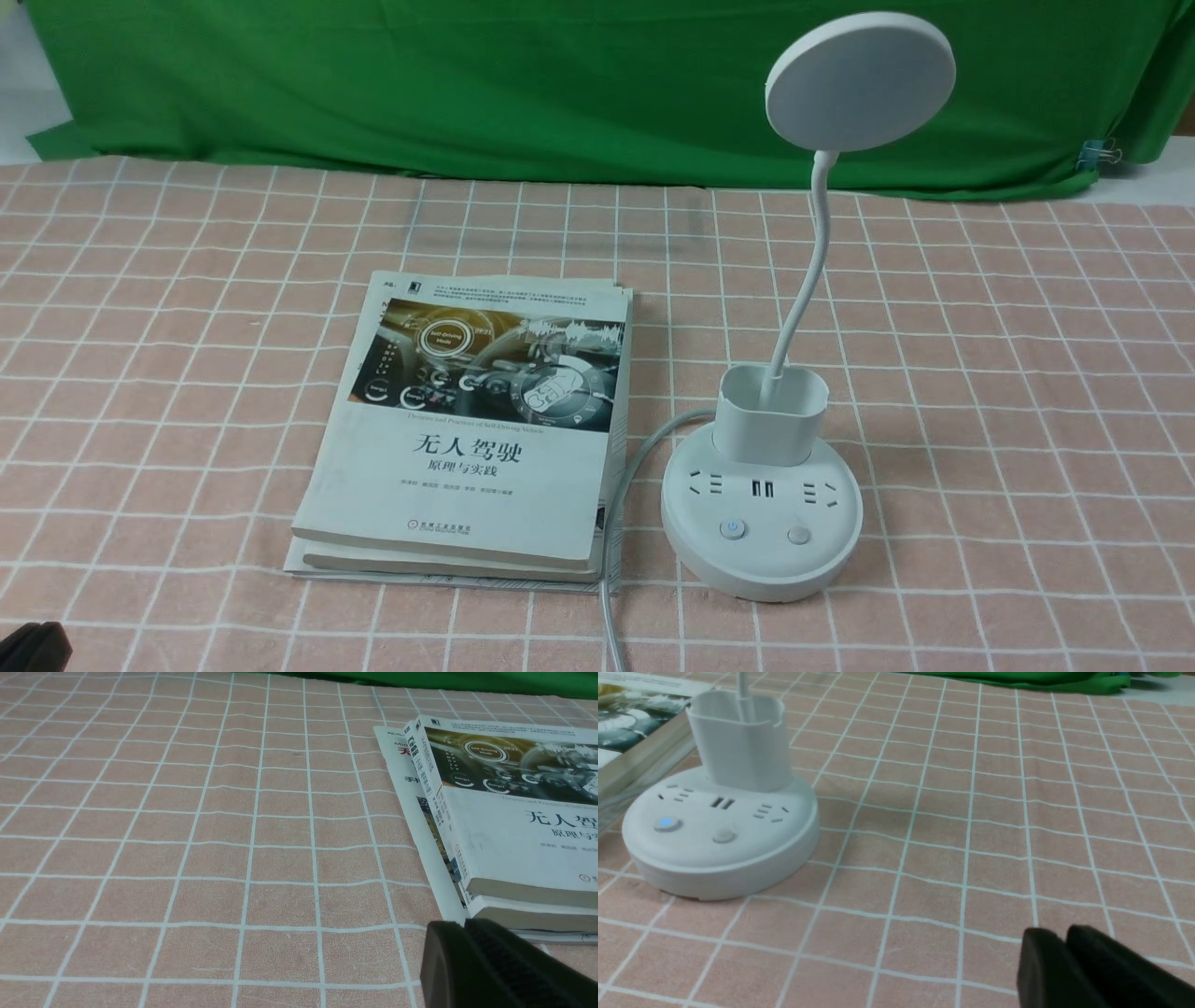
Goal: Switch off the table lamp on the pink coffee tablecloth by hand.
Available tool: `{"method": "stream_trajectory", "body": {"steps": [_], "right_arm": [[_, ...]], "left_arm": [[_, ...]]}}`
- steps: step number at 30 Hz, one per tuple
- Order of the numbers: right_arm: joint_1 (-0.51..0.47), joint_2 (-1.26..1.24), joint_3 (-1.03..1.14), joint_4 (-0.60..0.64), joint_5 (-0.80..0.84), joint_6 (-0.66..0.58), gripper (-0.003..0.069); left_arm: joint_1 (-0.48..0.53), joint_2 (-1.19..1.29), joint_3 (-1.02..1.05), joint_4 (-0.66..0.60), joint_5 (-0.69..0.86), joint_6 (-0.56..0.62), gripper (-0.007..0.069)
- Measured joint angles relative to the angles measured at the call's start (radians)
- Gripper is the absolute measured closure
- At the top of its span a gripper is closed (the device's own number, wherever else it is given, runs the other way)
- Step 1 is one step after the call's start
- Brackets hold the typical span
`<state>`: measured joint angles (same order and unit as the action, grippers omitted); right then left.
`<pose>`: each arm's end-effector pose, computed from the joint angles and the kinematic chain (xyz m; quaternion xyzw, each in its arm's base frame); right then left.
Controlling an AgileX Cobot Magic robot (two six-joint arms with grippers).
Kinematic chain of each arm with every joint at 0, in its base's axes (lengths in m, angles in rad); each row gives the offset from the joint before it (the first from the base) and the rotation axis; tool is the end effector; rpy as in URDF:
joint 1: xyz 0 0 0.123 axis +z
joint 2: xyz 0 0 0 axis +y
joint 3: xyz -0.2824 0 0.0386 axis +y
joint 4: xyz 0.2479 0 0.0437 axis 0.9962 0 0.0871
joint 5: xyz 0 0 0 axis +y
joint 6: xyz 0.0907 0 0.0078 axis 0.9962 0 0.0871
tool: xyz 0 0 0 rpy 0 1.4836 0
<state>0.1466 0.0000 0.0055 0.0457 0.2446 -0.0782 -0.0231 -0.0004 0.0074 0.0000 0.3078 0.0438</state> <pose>0.0548 0.0091 0.1891 -0.0722 0.7588 0.0407 0.6460 0.0544 -0.0013 0.1828 0.0262 0.7824 0.0064 0.6222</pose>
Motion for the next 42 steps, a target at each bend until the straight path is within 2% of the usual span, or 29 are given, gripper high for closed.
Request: {"method": "stream_trajectory", "body": {"steps": [42], "right_arm": [[0.0,0.0,0.0,0.0,-0.001,0.003,0.0459]], "left_arm": [[0.0,0.0,0.0,0.0,0.0,0.0,0.0618]]}}
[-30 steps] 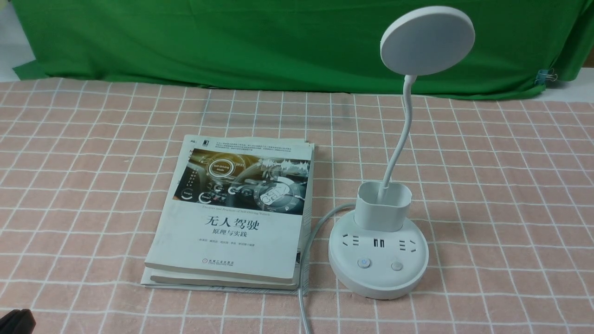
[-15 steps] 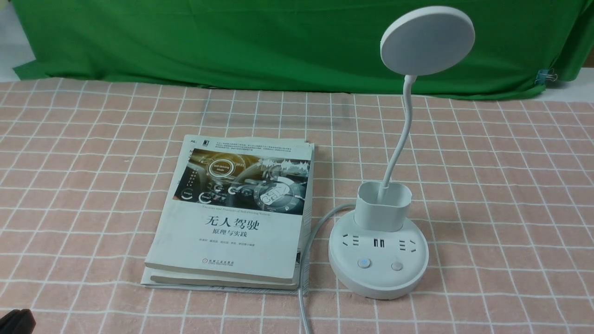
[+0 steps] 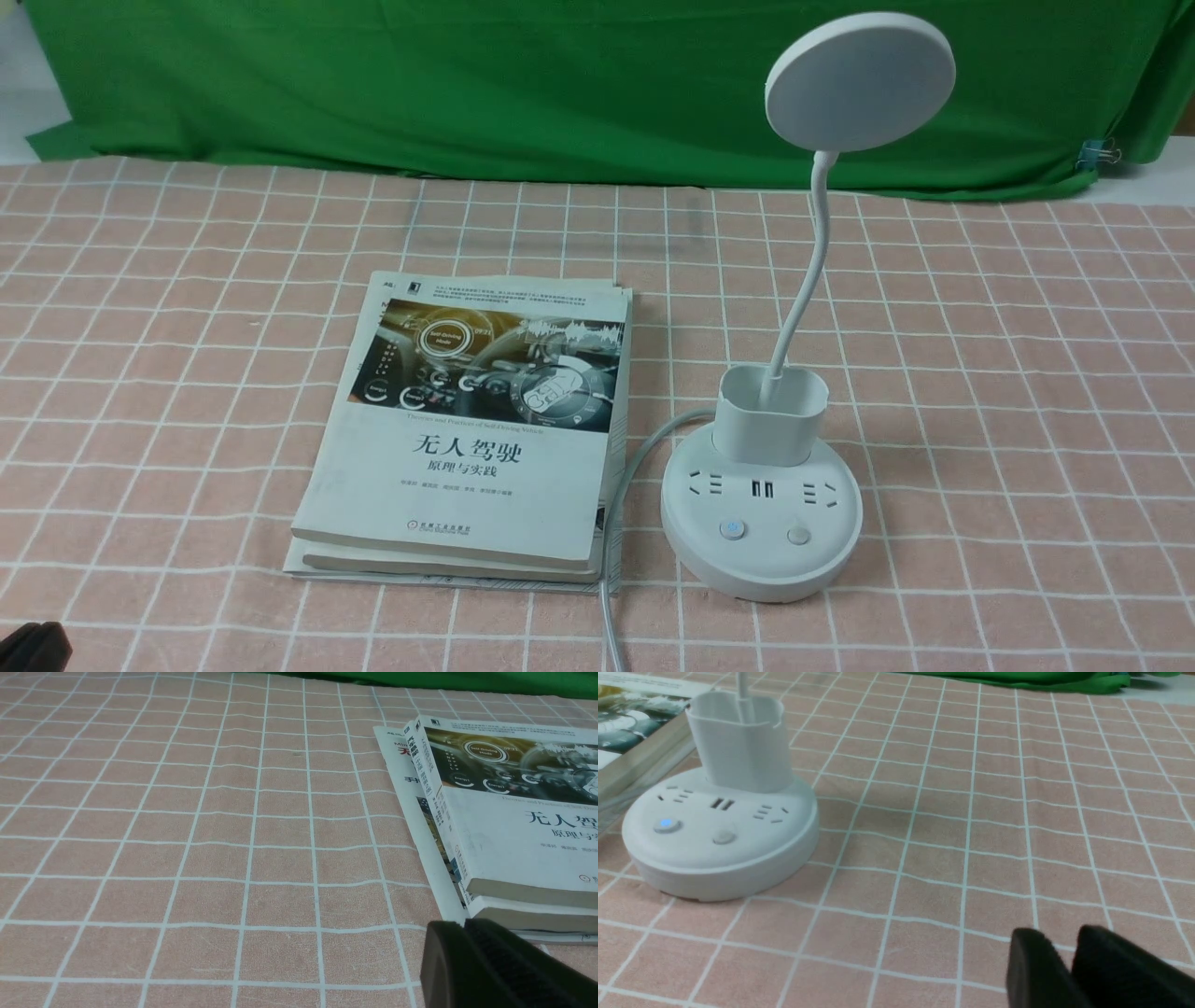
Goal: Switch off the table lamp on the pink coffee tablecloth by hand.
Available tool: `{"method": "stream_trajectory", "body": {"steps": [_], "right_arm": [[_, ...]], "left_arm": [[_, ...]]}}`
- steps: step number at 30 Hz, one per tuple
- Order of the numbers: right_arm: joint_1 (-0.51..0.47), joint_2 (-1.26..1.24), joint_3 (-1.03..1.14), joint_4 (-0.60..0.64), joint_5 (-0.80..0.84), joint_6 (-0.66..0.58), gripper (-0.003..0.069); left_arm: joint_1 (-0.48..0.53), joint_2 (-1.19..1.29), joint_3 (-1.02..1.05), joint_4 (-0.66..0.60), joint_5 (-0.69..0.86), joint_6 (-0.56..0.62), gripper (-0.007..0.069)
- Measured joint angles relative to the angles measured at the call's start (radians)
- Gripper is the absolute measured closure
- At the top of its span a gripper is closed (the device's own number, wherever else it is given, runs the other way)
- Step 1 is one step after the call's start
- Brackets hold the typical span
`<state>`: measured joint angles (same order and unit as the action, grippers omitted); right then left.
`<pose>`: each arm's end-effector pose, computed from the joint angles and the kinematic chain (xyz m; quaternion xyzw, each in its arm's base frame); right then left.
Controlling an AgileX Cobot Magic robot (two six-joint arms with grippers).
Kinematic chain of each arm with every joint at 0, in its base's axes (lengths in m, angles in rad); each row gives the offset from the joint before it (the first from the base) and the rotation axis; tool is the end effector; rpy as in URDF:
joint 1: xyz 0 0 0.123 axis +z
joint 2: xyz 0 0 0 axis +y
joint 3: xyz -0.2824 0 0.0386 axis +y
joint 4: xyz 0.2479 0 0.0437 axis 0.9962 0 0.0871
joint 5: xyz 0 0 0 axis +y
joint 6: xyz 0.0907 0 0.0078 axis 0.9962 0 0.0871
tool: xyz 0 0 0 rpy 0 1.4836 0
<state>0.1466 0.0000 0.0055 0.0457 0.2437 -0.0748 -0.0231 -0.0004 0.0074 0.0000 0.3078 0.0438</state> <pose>0.0548 0.0091 0.1891 -0.0709 0.7586 0.0418 0.6463 0.0544 -0.0013 0.1828 0.0262 0.7824 0.0064 0.6222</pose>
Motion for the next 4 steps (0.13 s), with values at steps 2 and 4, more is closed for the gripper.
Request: {"method": "stream_trajectory", "body": {"steps": [2,4], "right_arm": [[0.0,0.0,0.0,0.0,0.0,0.0,0.0458],[0.0,0.0,0.0,0.0,0.0,0.0,0.0458]], "left_arm": [[0.0,0.0,0.0,0.0,0.0,0.0,0.0618],[0.0,0.0,0.0,0.0,0.0,0.0,0.0618]]}}
